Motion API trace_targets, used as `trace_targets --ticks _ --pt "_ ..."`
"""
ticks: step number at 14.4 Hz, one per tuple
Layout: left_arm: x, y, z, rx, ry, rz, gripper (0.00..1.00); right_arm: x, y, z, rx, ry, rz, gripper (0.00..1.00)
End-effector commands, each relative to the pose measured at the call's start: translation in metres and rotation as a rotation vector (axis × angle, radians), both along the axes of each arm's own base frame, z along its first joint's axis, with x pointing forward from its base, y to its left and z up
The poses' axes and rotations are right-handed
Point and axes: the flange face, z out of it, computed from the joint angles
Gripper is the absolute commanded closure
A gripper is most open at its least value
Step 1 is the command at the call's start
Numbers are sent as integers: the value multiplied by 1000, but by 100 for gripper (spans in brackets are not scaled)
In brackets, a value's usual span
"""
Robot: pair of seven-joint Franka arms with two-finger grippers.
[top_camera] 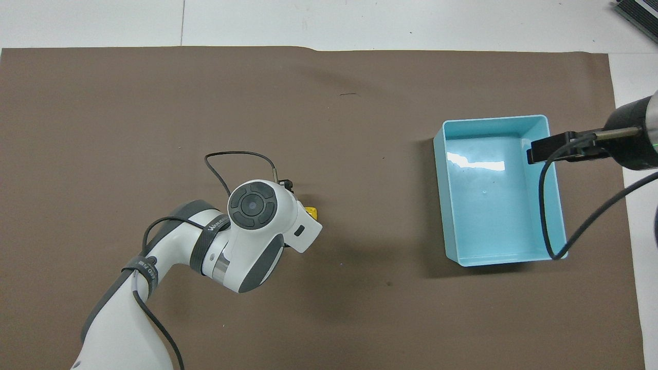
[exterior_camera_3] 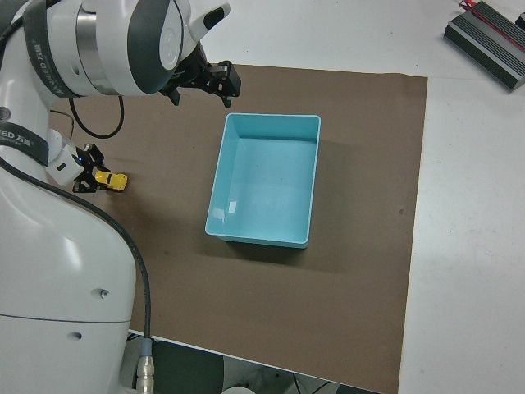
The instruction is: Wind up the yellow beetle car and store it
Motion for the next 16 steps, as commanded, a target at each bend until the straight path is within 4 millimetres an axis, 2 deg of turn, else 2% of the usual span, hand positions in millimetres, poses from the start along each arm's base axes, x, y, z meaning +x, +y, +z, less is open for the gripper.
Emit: trace_targets --ticks 1,6,10,11,16 --pt "-6 -3 -2 4 -22 2 100 -5 -2 4 22 3 -19 0" --pt "-5 17 -12 22 -2 14 100 -5 -2 4 22 3 -19 0" --pt "6 48 -20 34 11 27 100 -5 -2 4 22 3 -19 0" --pt "14 60 -17 27 -1 36 100 -5 -2 4 22 3 -19 0" --pt "15 102 -22 33 -11 -44 100 -5 -2 4 22 3 -19 0"
